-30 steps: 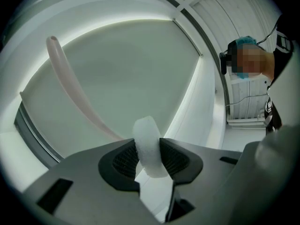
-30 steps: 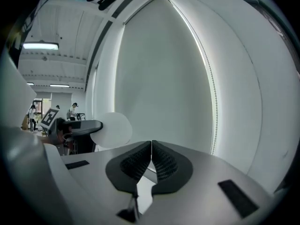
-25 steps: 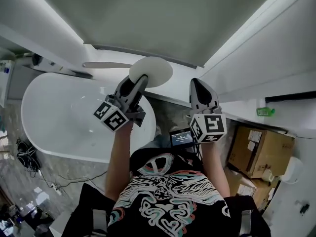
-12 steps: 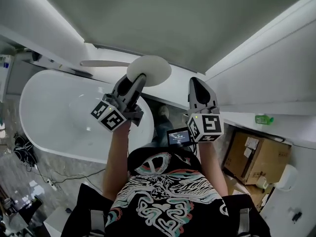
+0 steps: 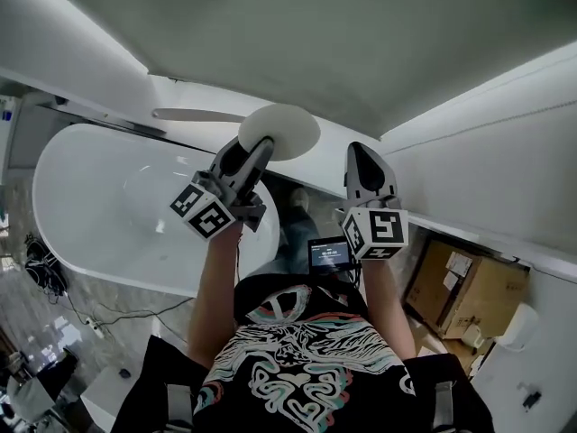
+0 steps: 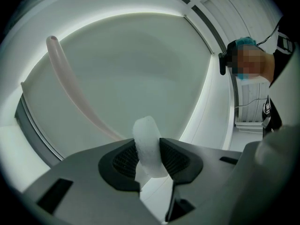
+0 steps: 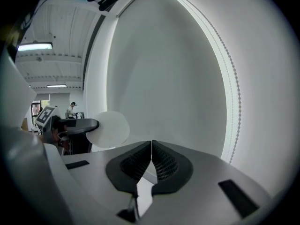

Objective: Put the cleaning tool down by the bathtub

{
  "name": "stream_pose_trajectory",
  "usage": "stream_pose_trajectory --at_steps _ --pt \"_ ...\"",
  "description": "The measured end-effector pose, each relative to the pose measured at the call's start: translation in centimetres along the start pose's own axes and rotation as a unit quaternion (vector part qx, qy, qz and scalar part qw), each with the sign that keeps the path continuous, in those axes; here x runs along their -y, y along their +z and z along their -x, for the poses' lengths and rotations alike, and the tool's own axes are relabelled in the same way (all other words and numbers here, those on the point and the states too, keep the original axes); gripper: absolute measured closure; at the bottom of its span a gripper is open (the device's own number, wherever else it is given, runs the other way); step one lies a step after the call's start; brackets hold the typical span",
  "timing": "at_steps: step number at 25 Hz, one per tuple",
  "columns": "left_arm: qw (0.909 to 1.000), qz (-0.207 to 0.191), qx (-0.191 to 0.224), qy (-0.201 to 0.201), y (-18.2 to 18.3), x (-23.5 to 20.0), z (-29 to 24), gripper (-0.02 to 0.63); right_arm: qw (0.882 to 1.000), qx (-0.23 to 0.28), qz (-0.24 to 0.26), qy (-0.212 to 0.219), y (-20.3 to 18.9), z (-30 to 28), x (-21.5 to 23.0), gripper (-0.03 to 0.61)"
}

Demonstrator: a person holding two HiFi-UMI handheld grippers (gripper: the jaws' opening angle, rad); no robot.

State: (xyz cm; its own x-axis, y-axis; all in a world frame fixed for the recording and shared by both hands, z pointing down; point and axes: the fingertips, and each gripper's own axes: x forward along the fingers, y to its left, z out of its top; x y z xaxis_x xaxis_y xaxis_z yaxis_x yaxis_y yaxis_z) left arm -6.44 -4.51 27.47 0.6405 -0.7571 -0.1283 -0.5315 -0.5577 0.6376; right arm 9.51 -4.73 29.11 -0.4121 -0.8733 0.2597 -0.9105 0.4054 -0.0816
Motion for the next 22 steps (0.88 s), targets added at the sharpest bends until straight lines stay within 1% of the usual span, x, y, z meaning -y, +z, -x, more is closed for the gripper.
stream_pose_trajectory --at_steps 11,19,22 --pt "0.9978 0.043 -0.036 0.035 -5.0 -5.2 0.2 0.474 0.999 -0.048 -0.007 0.011 -5.3 -3.2 0.7 0.551" --pt "0.9953 0.064 -0.053 0.049 -8.1 -10.1 0.3 0.474 0.996 -0.083 -0.001 0.024 -10.2 -6.5 0.4 0.551" --pt "0.9944 0.075 -0.057 0.046 -9.3 -10.6 0.2 0.474 0.995 -0.094 0.000 0.022 -11.5 -6.5 0.7 0.551"
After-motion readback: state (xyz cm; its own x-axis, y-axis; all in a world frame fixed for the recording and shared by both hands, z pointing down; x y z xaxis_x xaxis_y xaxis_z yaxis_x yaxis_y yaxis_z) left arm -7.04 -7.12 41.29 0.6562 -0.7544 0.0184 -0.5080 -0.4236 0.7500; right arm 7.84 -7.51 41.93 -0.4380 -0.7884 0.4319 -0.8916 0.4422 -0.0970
